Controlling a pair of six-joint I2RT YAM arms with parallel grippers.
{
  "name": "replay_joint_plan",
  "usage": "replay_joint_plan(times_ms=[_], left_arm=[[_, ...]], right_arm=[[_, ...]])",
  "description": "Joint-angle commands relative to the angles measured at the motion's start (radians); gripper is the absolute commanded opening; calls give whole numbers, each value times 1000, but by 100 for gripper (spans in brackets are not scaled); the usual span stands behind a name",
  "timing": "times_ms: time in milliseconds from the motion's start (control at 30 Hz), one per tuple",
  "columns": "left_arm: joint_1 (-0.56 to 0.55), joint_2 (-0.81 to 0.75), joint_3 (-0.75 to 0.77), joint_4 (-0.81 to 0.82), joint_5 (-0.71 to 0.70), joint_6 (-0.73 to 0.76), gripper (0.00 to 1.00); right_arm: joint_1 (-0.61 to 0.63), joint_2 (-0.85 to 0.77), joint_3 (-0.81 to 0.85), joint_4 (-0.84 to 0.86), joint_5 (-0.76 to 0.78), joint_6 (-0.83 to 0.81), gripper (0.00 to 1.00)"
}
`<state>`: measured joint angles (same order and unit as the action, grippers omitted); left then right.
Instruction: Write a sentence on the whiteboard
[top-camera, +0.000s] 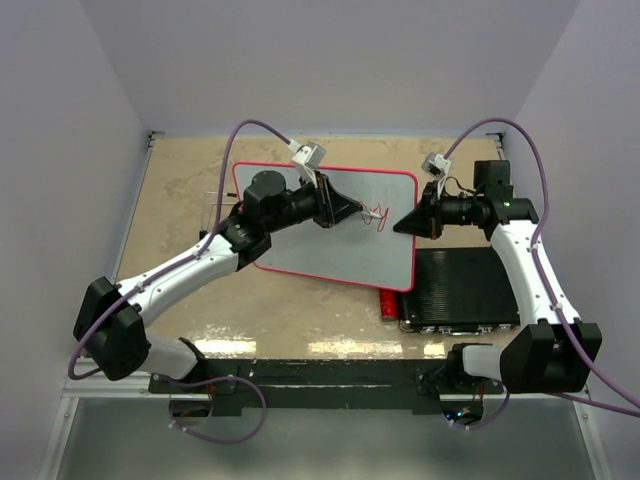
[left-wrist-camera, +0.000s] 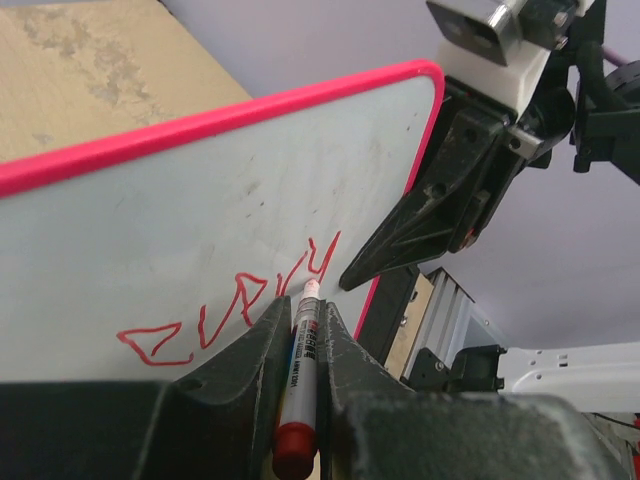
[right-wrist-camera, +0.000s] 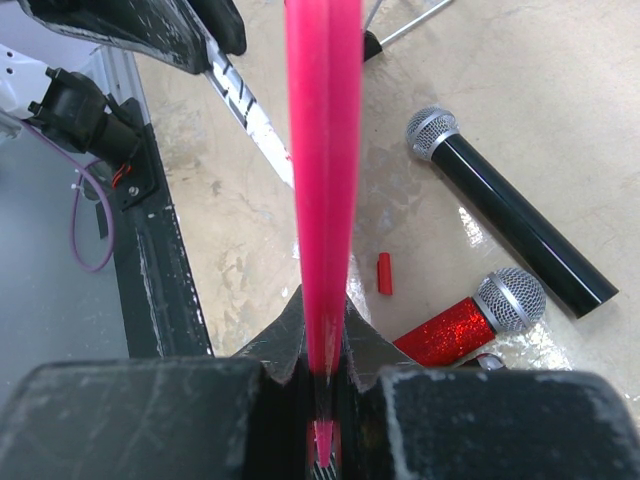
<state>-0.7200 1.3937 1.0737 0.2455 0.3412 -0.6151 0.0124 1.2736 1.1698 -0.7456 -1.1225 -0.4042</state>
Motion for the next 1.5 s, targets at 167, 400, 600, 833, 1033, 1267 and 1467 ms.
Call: replay_joint_plan(times_ms=[167, 400, 600, 833, 1033, 1267, 1467], left_arm=[[8, 65, 83, 80, 65, 8, 0], [14, 10, 72, 195, 124, -40, 0], [91, -142, 20, 129, 94, -11, 0], [198, -349, -124, -17, 59, 98, 0], [220, -531, -221, -178, -48, 228, 0], [229, -682, -308, -301, -183, 282, 0], [261, -722, -403, -261, -168, 273, 0]], right_arm=[[4, -49, 13, 40, -40, -24, 0], [4, -52, 11, 41, -36, -22, 0], [4, -56, 8, 40, -33, -25, 0], [4, -34, 62, -20, -10, -82, 0], [4, -8, 119, -90, 30, -140, 0], [3, 35, 215, -204, 96, -206, 0], [-6, 85, 307, -303, 180, -265, 0]])
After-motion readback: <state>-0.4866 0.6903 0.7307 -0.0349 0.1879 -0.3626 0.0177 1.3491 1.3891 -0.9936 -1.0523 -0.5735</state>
